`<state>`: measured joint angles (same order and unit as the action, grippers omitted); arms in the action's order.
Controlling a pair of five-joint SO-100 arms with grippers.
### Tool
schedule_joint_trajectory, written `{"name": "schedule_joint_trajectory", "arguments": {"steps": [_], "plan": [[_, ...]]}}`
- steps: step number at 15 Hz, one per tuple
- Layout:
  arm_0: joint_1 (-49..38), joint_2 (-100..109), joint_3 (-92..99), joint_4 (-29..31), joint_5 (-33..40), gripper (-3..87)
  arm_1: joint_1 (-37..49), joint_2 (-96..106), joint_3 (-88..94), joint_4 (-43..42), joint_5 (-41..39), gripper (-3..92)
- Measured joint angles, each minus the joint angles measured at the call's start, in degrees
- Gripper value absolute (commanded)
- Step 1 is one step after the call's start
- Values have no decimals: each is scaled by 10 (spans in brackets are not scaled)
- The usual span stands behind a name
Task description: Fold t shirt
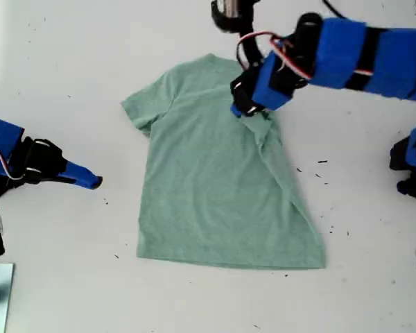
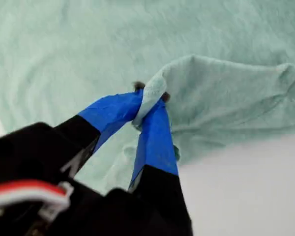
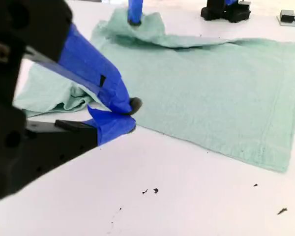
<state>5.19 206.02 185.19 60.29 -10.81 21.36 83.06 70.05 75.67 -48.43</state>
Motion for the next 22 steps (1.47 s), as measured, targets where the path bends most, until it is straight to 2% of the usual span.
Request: {"name": "schedule_joint_trajectory", "arguments": {"steps": [1, 3, 5, 9, 11, 12, 14, 15, 17, 19, 22], "plan": [[0, 0, 0, 0, -3, -1, 3, -37, 0, -23, 14, 240], [0, 0, 0, 0, -4, -1, -6, -60, -24, -16, 25, 244], [0, 0, 0, 0, -4, -1, -21, -31, -76, 74, 38, 230], [0, 0, 0, 0, -4, -1, -49, 217, -37, 165, 70, 208], [0, 0, 0, 0, -4, -1, -73, 350, 102, 159, 93, 114], [0, 0, 0, 0, -4, -1, -75, 430, 217, 120, 112, 35], [-1, 0, 0, 0, -4, -1, -62, 641, 526, -4, 156, 22], [-1, 0, 0, 0, -4, -1, -53, 765, 689, -31, 182, 22], [-6, 0, 0, 0, -4, -1, -50, 993, 938, -3, 221, 22], [-19, 0, -1, -3, -5, -2, -50, 1140, 1027, 33, 233, 22], [-45, -82, -61, -46, -5, -2, -51, 1160, 1041, 39, 237, 22]]}}
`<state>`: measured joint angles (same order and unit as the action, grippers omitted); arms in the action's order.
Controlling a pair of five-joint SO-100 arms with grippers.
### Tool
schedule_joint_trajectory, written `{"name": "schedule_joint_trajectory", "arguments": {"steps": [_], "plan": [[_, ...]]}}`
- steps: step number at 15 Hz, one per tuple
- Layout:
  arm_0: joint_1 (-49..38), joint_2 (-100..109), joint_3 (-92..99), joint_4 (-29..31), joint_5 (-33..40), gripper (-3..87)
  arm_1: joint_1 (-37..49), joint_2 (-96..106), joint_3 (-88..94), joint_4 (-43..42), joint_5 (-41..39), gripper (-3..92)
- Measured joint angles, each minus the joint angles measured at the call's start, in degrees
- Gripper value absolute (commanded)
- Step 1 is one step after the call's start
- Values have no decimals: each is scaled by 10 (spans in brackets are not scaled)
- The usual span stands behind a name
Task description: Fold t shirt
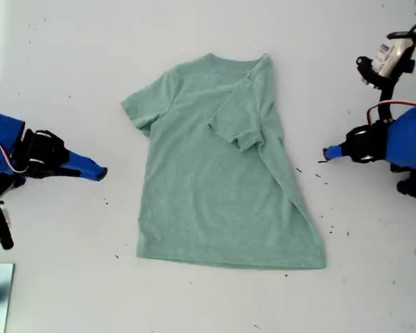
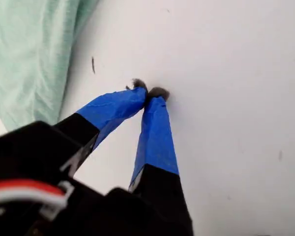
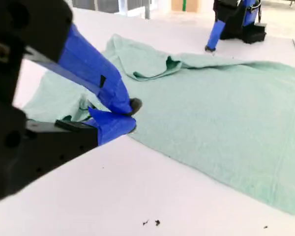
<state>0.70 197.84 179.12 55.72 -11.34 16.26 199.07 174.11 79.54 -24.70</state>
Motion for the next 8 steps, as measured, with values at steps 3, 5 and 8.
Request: {"name": "schedule_joint_trajectory", "arguments": {"steps": [3, 5, 8], "plan": [[-74, -399, -299, 94, 64, -2, 0, 4, 3, 1, 0, 23], [-187, -604, -517, 234, 163, 18, 0, 4, 4, 1, 0, 23], [-304, -775, -726, 297, 306, 286, 0, 4, 4, 1, -2, 23]]}}
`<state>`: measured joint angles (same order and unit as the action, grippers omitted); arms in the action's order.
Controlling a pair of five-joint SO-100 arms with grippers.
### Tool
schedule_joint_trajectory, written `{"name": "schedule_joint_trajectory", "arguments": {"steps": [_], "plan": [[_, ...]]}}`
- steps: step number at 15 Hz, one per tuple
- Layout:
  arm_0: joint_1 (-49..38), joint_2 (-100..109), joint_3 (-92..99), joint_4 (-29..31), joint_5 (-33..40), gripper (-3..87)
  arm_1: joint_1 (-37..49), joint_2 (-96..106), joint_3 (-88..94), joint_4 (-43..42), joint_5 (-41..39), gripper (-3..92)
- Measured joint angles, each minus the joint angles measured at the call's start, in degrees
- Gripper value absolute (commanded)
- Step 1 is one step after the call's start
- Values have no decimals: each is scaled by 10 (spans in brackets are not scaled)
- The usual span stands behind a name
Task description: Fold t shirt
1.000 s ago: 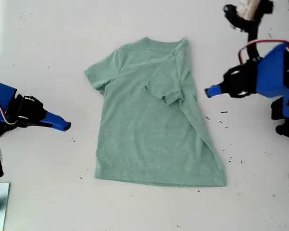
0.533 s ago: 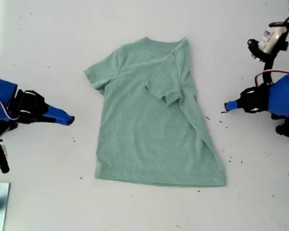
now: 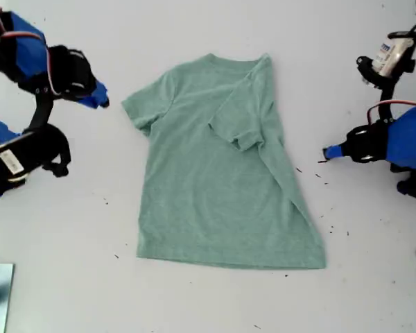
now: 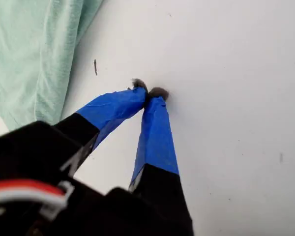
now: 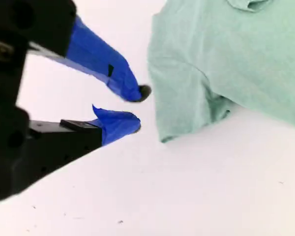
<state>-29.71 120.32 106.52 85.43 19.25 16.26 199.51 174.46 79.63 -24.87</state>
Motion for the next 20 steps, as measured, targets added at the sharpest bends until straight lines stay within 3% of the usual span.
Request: {"name": "schedule_joint_trajectory", "arguments": {"steps": [4, 9, 10, 11, 12, 13, 15, 18, 20], "plan": [[-41, -131, -54, -9, 63, 299, 0, 0, 1, 0, 0, 23], [-95, -232, 50, -152, 86, 285, -5, 0, 1, 0, 0, 23], [-104, -272, 70, -187, 91, 233, -8, 0, 1, 0, 0, 23], [-105, -305, 74, -214, 93, 72, -8, 0, 1, 0, 0, 23], [-105, -324, 76, -234, 96, -1, -10, 0, 1, 0, 0, 23], [-104, -329, 76, -253, 95, -1, -10, 0, 1, 0, 0, 23], [-108, -248, 116, -250, 102, -1, -10, 0, 1, 0, 0, 23], [-222, -25, 140, -191, 175, -1, -10, 0, 1, 0, 0, 23], [-272, 26, 140, -183, 200, -1, -10, 0, 1, 0, 0, 23]]}}
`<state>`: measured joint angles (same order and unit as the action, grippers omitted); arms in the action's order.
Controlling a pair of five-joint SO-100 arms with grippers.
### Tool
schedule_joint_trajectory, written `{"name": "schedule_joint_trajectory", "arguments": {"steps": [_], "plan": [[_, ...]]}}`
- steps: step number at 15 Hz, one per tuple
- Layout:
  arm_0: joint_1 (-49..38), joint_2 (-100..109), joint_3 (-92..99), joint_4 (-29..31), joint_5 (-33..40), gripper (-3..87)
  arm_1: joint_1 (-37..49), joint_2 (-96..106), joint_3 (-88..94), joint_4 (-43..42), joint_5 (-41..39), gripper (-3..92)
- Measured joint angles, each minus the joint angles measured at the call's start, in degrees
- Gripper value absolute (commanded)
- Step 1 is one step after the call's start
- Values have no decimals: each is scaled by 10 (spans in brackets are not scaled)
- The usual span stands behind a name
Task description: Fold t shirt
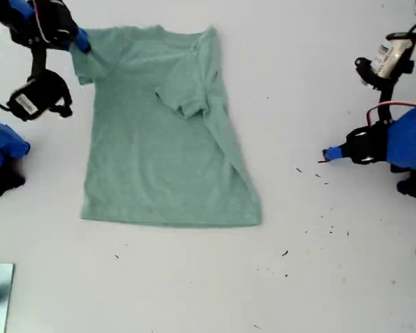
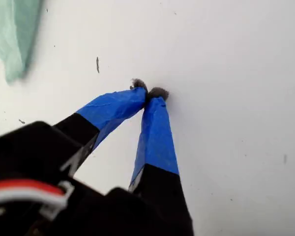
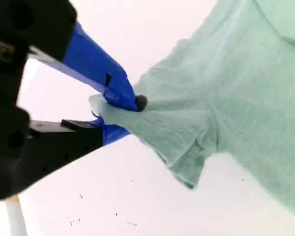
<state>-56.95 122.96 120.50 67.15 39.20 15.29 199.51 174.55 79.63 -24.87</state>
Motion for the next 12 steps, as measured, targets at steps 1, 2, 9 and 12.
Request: {"name": "schedule_joint_trajectory", "arguments": {"steps": [1, 2, 9, 12], "plan": [[10, -11, 1, -10, -5, -1, 0, 0, 0, 0, 0, 23], [47, -41, -4, -30, -19, -1, 0, 0, 0, 0, 0, 23], [229, -427, -323, -93, -91, 285, -4, 1, 1, 0, 0, 23], [199, -521, -402, -33, -75, 336, -6, 1, 1, 0, 0, 23]]}}
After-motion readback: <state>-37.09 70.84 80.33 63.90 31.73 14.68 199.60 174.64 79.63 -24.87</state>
